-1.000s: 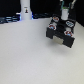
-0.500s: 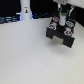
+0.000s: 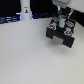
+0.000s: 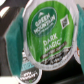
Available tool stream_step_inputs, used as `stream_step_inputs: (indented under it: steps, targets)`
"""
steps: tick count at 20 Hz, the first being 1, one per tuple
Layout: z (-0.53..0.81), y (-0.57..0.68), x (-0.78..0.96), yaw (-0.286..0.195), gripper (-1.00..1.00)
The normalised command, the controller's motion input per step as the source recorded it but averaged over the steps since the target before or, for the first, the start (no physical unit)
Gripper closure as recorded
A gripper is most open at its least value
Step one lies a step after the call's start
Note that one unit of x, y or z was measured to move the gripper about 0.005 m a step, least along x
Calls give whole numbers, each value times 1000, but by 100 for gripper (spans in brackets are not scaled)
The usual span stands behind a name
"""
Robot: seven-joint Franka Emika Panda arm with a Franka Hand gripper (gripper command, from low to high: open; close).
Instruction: Open the kcup holder, insert the kcup into the holder, and close the kcup holder
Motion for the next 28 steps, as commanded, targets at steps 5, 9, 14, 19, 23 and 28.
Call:
stream_step_inputs:
  steps: [5, 9, 14, 19, 23, 28]
  targets:
    - [-282, 277, 127, 44, 100]
    - [-149, 139, 144, 32, 100]
    - [161, 123, 117, 32, -100]
    - [453, -1, 226, 40, -100]
    - [394, -274, 369, 52, -100]
    - [355, -446, 478, 71, -100]
